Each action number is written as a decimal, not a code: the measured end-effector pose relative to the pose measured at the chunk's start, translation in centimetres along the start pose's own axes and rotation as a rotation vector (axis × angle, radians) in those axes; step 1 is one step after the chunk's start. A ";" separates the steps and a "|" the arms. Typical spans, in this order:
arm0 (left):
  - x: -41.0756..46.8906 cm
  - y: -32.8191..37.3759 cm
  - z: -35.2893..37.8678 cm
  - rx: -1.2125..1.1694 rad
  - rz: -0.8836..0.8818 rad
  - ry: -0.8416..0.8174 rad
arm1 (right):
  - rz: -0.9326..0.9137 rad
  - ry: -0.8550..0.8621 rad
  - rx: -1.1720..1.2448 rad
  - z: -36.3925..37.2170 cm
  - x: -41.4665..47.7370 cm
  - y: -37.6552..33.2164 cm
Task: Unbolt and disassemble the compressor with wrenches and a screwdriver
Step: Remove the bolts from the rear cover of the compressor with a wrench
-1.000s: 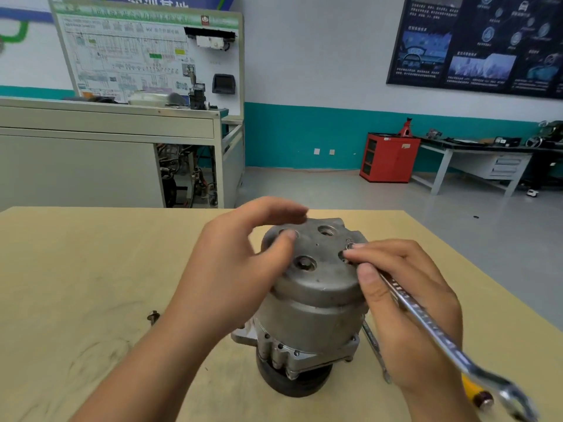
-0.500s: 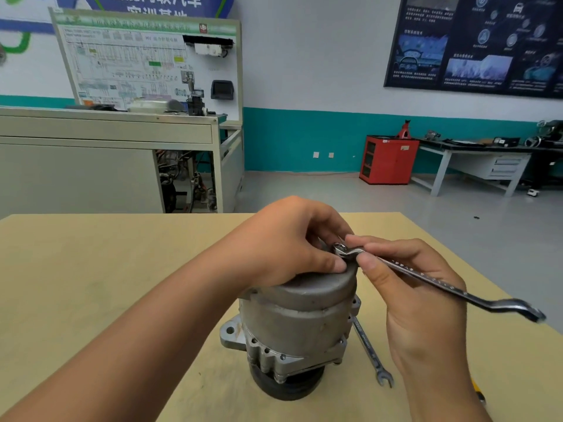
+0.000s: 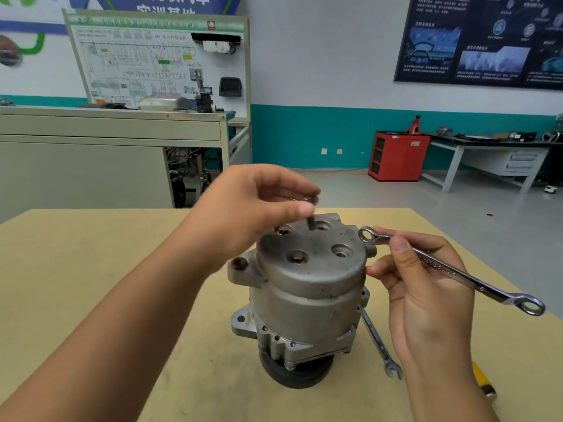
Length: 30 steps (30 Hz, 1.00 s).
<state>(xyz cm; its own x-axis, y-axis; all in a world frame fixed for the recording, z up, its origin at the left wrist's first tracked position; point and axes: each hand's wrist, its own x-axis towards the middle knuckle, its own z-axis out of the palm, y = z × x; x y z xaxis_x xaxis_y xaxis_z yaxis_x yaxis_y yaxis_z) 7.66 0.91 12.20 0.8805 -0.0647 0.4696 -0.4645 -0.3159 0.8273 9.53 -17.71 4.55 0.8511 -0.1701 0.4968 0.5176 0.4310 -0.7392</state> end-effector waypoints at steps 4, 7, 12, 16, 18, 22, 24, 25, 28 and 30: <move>-3.6 -2.6 -4.7 -0.057 -0.069 0.217 | 0.013 -0.017 0.007 0.0 -0.2 0.4; -7.1 -6.3 -8.0 0.031 -0.326 0.320 | 0.015 -0.023 0.003 0.1 -0.4 0.8; -10.5 -12.7 -10.1 0.320 -0.634 0.401 | 0.010 -0.035 0.017 0.6 -0.2 0.7; -10.9 -15.3 -10.6 0.500 -0.711 0.373 | -0.043 -0.094 -0.062 0.9 -0.1 0.2; -11.0 -16.1 -10.6 0.554 -0.736 0.362 | -0.070 -0.122 -0.116 0.9 -0.1 0.1; -10.9 -17.2 -10.2 0.570 -0.755 0.392 | -0.083 -0.122 -0.184 0.8 -0.1 0.2; -10.7 -17.4 -10.1 0.580 -0.746 0.414 | -0.081 -0.131 -0.200 0.8 -0.1 0.2; -10.6 -17.5 -10.0 0.585 -0.739 0.419 | -0.080 -0.140 -0.211 0.8 -0.1 0.1; -10.5 -17.7 -9.7 0.598 -0.729 0.419 | -0.090 -0.172 -0.238 0.6 -0.1 0.0; -10.4 -17.8 -9.5 0.598 -0.734 0.421 | -0.094 -0.200 -0.258 0.5 -0.1 -0.2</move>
<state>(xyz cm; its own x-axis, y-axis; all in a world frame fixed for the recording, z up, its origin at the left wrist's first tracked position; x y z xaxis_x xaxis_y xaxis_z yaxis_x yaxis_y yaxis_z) 5.83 16.22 -4.44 0.7701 0.6334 0.0762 0.3976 -0.5699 0.7191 9.28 -17.32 4.82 0.7778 -0.0103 0.6284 0.6198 0.1785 -0.7642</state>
